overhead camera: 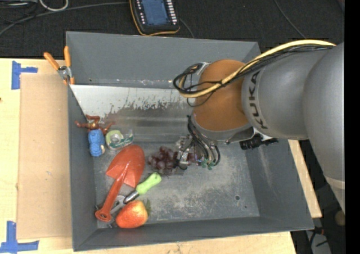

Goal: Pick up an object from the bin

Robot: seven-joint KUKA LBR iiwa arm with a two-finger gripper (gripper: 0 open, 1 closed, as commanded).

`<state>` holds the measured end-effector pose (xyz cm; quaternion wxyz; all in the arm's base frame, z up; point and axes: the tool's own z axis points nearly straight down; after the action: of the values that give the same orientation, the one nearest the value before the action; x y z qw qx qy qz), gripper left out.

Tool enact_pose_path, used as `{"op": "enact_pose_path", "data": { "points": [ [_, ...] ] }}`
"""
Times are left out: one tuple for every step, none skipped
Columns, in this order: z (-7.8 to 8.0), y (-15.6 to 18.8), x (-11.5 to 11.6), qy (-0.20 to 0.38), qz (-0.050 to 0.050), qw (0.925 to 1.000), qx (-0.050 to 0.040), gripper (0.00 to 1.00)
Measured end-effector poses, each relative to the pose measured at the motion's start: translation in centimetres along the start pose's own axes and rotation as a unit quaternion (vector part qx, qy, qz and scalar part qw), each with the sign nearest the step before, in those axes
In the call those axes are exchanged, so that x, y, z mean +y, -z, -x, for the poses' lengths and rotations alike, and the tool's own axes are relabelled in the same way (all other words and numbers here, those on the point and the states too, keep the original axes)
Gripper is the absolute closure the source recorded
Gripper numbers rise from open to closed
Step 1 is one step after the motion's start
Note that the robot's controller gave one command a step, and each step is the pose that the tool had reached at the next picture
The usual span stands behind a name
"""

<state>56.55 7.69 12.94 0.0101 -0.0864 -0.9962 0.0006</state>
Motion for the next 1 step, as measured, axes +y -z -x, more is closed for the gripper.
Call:
{"op": "enact_pose_path", "data": {
  "points": [
    [-0.03, 1.77, -0.03, 0.0, 0.0, 1.0, 0.0002, 1.0]
  ]
}}
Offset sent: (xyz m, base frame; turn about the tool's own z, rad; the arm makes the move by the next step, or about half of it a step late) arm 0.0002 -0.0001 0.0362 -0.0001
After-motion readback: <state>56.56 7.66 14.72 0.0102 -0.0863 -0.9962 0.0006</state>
